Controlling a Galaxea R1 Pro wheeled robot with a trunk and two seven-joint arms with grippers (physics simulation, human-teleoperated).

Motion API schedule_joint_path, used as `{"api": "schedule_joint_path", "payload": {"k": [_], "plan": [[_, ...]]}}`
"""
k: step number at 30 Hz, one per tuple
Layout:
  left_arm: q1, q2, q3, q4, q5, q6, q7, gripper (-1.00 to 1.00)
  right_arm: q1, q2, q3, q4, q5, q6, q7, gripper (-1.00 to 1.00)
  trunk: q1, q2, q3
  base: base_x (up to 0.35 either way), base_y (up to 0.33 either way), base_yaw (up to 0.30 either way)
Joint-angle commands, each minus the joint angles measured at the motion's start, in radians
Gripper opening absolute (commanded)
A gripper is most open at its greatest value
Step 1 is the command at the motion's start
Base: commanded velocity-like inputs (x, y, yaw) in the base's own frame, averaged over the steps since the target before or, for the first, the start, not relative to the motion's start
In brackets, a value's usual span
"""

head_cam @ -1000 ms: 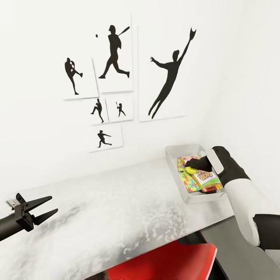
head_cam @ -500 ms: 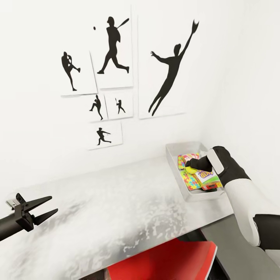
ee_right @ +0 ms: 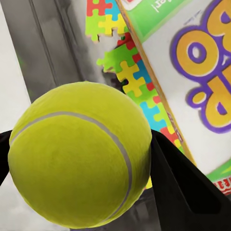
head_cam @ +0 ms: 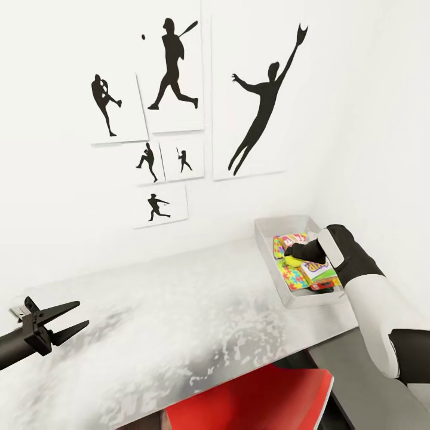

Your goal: Put all the toys in the child's room - the three board games (two on the bed and one on the table), the two jigsaw puzzles on the table, and the tennis ball on the table - inside the toy box on the table in the child's room.

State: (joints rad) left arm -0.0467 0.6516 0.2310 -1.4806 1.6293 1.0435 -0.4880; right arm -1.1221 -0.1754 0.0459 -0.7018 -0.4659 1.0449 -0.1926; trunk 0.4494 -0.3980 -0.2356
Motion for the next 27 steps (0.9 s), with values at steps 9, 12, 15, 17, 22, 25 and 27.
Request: {"api": "schedule_joint_path", "payload": {"k": [9,12,15,17,22,25,27], "plan": [[-0.001,-0.001,0.001,0.000,-0.005,0.004,-0.006,1.00,-0.001,-0.002,0.005,-0.001,-0.013,0.002,-0.011,1.00,0.001,-0.002,-0.002,0.000,0.000,0.000],[-0.001,0.000,0.001,0.000,-0.005,0.004,-0.006,1.00,-0.001,-0.003,0.005,-0.001,-0.013,0.002,-0.011,1.00,0.001,-0.002,-0.002,0.000,0.000,0.000],[-0.001,0.000,0.001,0.000,-0.005,0.004,-0.006,1.00,-0.001,-0.004,0.005,-0.002,-0.013,0.002,-0.011,1.00,0.001,-0.002,-0.002,0.000,0.000,0.000],[-0.001,0.000,0.001,0.000,-0.005,0.004,-0.006,1.00,-0.001,-0.004,0.005,-0.004,-0.013,0.002,-0.010,1.00,0.001,-0.002,-0.002,0.000,0.000,0.000],[-0.001,0.000,0.001,0.000,-0.005,0.004,-0.006,1.00,-0.001,-0.004,0.004,-0.008,-0.014,0.002,-0.008,1.00,0.001,-0.002,-0.002,0.000,0.000,0.000],[-0.001,0.000,0.001,0.000,-0.005,0.004,-0.006,1.00,-0.001,-0.004,0.002,-0.010,-0.015,0.002,-0.006,1.00,0.001,-0.002,-0.002,0.000,0.000,0.000],[-0.001,0.000,0.001,0.000,-0.005,0.004,-0.006,1.00,-0.001,-0.004,0.000,-0.011,-0.015,0.002,-0.006,1.00,0.001,-0.002,-0.002,0.000,0.000,0.000]]}}
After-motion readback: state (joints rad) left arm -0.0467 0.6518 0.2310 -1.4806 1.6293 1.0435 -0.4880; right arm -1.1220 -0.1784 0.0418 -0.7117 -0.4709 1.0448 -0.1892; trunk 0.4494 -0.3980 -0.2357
